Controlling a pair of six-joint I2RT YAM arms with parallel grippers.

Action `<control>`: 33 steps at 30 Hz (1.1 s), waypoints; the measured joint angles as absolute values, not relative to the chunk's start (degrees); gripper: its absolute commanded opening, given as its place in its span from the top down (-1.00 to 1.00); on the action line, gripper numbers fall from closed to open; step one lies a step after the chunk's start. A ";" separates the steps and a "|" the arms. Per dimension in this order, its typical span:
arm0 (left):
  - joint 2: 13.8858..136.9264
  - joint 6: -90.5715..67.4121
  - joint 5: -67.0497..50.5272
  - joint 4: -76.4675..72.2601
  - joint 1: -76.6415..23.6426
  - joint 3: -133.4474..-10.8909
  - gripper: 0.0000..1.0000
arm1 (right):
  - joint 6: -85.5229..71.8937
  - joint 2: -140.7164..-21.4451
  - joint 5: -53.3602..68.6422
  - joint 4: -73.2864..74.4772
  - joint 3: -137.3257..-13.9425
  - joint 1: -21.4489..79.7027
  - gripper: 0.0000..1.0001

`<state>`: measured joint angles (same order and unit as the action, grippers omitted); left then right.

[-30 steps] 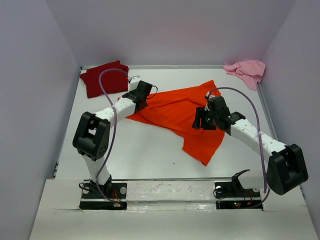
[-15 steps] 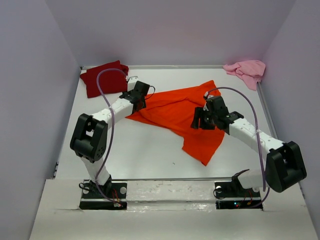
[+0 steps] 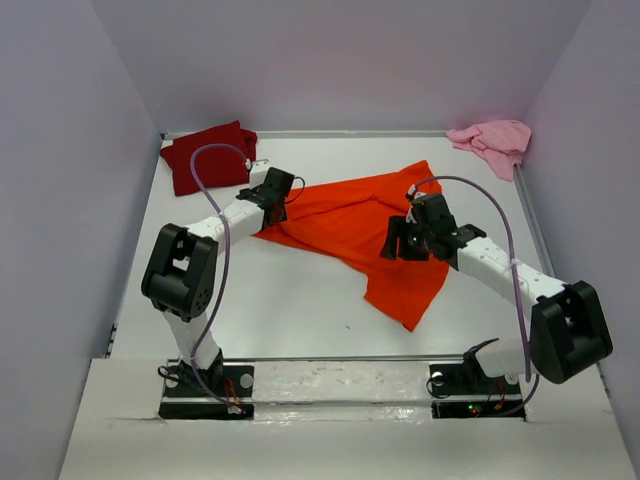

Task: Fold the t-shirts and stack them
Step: Fold the tshirt

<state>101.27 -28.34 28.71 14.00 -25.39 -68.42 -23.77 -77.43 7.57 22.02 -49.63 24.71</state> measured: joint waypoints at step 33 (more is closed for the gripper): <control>107.94 -28.97 25.04 8.40 -19.29 -69.52 -0.11 | -23.77 -78.43 7.57 21.76 -48.88 24.71 -0.26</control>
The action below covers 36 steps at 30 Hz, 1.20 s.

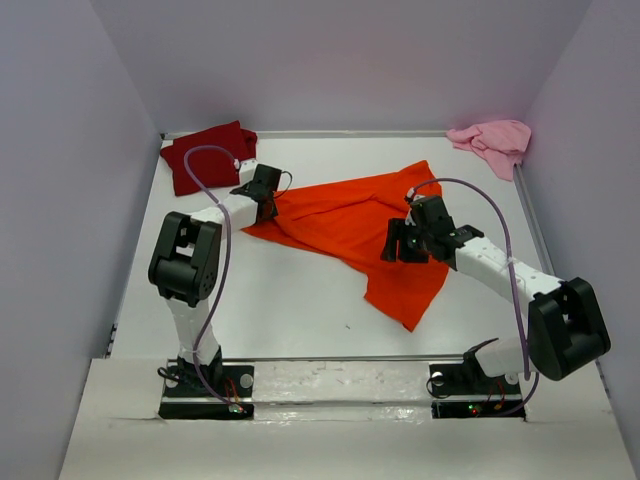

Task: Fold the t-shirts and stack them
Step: Fold the tshirt

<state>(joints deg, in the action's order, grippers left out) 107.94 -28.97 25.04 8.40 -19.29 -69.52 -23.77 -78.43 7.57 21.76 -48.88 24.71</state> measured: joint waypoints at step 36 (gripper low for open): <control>107.92 -28.10 24.49 11.00 -20.91 -74.91 0.16 | -23.77 -79.50 7.60 21.34 -48.88 24.71 -0.26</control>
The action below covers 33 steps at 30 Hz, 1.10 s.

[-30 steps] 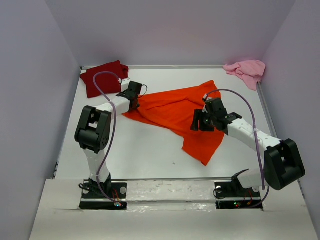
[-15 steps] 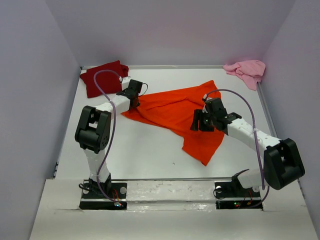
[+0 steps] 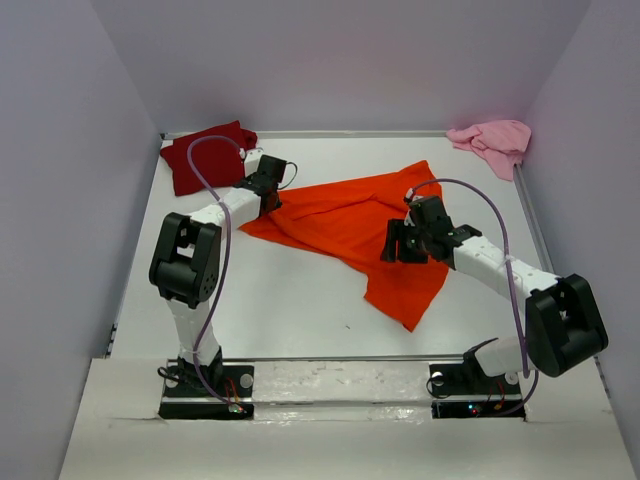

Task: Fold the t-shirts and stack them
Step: Fold the tshirt

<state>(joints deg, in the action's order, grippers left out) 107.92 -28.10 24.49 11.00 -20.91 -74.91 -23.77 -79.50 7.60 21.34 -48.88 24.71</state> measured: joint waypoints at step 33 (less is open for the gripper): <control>107.81 -27.81 26.59 10.09 -21.43 -69.73 0.14 | -23.77 -79.64 7.99 20.91 -47.88 24.71 -0.26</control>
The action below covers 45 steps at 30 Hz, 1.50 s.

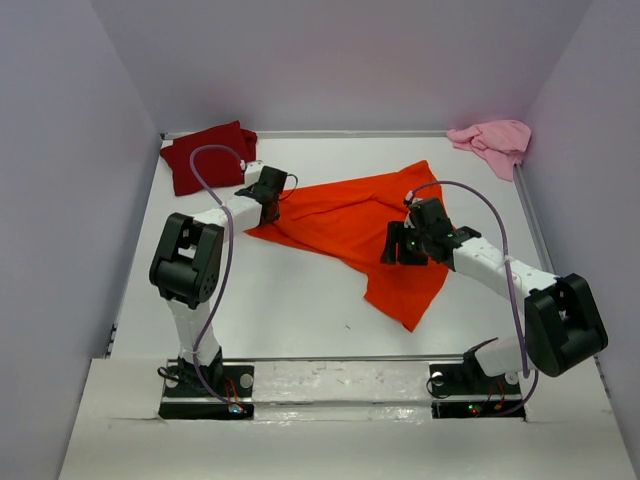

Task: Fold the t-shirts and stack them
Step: Fold the tshirt

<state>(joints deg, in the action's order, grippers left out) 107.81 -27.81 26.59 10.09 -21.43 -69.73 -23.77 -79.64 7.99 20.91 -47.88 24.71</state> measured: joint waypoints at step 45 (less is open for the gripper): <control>80.07 -21.87 18.72 10.68 -22.13 -66.13 1.00 | -27.64 -71.50 8.34 21.34 -41.21 30.59 -0.22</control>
